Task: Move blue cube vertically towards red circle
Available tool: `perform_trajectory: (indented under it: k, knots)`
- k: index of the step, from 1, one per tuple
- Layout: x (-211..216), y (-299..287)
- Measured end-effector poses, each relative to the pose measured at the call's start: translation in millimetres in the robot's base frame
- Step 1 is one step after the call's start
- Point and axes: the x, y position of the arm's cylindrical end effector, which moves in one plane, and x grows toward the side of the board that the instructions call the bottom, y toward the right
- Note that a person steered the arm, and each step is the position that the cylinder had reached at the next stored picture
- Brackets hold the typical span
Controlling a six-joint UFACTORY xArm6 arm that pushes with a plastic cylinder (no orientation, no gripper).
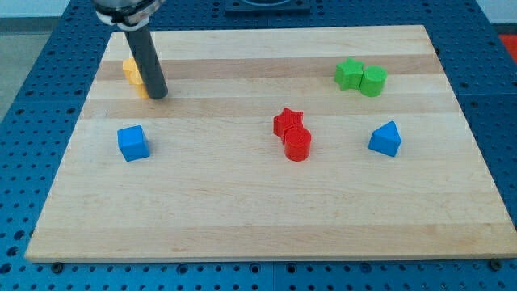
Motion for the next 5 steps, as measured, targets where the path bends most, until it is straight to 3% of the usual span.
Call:
perform_trajectory:
  k: [1, 4, 5]
  knots:
    - [26.2, -16.2]
    - [40.7, -61.1]
    - [81.1, -42.4]
